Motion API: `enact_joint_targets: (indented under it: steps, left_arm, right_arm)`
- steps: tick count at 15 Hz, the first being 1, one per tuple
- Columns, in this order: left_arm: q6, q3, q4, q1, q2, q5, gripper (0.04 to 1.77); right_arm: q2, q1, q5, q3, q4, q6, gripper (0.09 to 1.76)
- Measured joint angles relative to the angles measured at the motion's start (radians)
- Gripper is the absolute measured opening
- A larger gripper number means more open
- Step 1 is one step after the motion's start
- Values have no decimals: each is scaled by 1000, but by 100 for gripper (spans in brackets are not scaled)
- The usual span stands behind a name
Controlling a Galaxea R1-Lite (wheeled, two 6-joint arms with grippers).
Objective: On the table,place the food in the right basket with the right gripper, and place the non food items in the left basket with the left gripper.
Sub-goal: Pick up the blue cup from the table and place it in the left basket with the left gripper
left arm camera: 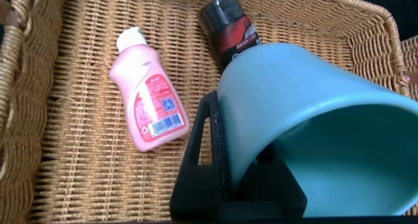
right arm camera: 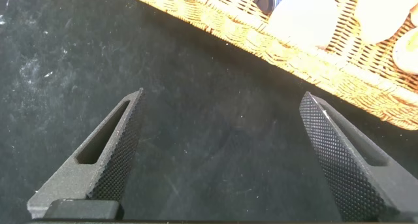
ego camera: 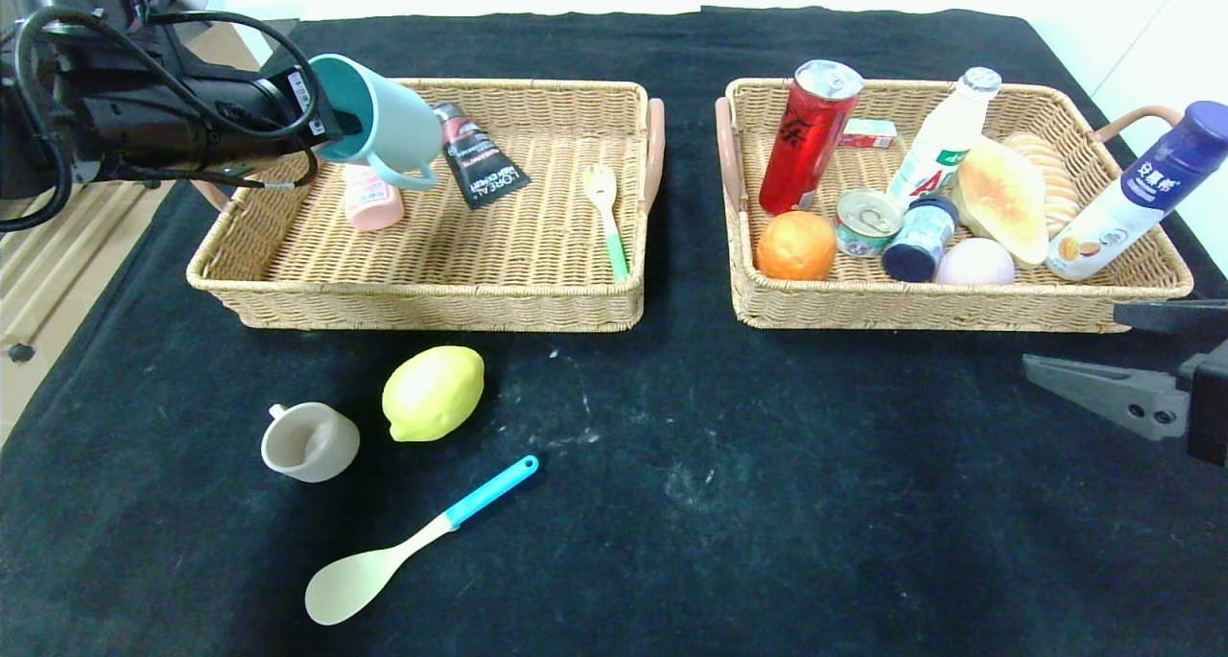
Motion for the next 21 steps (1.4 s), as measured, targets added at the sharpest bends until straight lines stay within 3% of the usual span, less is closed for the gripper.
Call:
enact_joint_targets:
  steps: [3, 8, 12, 18, 21]
  left_arm:
    - [0, 7, -34, 2, 11, 1, 18]
    - [0, 8, -35, 5, 15, 2, 91]
    - [1, 8, -34, 7, 19, 4, 122]
    - [15, 26, -16, 11, 14, 5, 148]
    - [32, 32, 49, 11, -6, 11, 156]
  right_arm:
    - [-1, 0, 0, 1, 0, 0, 171]
    - [-2, 0, 0, 1, 0, -1, 171]
    - [-3, 0, 0, 1, 0, -1, 171]
    - [-3, -1, 1, 1, 0, -2, 171]
    - [-5, -1, 1, 1, 0, -1, 171]
